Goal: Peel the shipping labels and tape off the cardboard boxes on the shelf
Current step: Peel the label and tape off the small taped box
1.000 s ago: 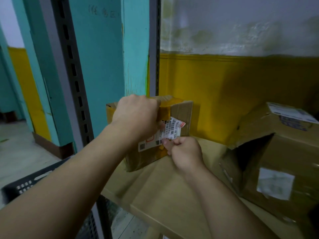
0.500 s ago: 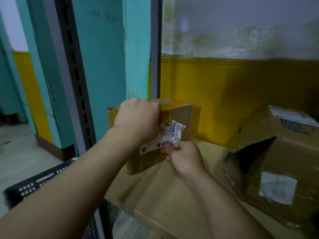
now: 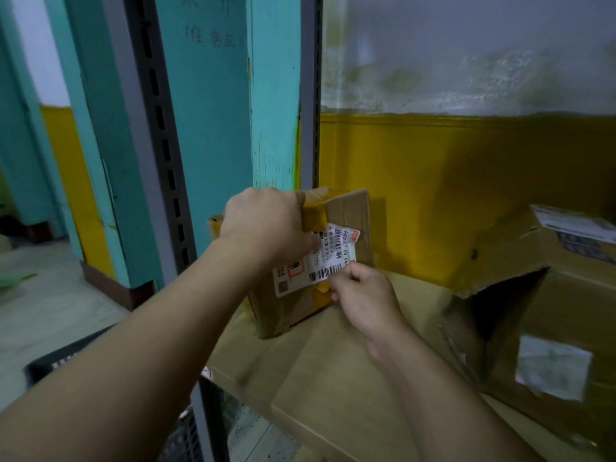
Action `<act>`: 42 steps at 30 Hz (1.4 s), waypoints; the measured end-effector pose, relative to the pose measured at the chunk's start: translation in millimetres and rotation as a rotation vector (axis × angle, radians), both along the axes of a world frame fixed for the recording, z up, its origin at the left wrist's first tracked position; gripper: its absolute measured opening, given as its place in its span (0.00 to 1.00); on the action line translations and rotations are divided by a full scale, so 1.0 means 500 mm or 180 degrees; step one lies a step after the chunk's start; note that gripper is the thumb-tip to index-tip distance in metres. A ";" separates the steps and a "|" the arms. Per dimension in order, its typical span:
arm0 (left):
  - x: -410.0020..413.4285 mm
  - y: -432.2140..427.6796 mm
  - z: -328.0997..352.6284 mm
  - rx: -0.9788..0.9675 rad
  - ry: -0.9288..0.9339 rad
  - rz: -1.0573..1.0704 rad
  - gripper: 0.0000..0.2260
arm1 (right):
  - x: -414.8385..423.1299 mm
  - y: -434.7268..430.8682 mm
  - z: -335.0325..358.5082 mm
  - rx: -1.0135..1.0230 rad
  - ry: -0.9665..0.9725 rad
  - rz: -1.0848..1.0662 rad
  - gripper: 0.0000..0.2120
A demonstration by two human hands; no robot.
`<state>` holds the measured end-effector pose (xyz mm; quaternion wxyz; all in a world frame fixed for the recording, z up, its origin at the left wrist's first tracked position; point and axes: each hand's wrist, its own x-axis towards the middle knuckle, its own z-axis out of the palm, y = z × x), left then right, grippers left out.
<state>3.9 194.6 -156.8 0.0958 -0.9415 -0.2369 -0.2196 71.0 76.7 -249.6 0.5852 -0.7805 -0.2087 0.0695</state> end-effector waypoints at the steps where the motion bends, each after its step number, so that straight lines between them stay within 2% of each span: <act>1: -0.001 0.005 0.002 -0.0096 0.0011 -0.0007 0.19 | -0.002 0.001 0.001 0.0032 -0.0018 -0.0002 0.11; 16: -0.025 0.058 0.017 -0.0947 -0.0143 -0.0097 0.16 | -0.013 0.012 0.006 0.0432 -0.0433 0.0079 0.12; 19: -0.031 0.058 0.015 -0.0714 -0.0201 -0.0137 0.18 | -0.012 0.009 0.012 0.0493 -0.0579 -0.0004 0.11; 26: -0.060 0.028 0.012 -0.0493 -0.0883 -0.0513 0.25 | -0.031 -0.014 0.041 0.0580 -0.1626 -0.0658 0.13; 30: -0.059 0.011 0.005 -0.0412 -0.1215 -0.0584 0.26 | -0.055 -0.037 0.053 0.0530 -0.2283 -0.0897 0.14; 33: -0.050 -0.002 0.012 -0.0452 -0.1347 -0.0536 0.25 | -0.066 -0.045 0.060 0.0453 -0.2500 -0.0980 0.17; 38: -0.046 -0.020 0.029 -0.0175 -0.1333 -0.0246 0.19 | -0.079 -0.048 0.068 0.0478 -0.2632 -0.0946 0.24; 42: -0.042 -0.035 0.047 0.0509 -0.0858 -0.0044 0.14 | -0.083 -0.046 0.067 0.0420 -0.2534 -0.0927 0.24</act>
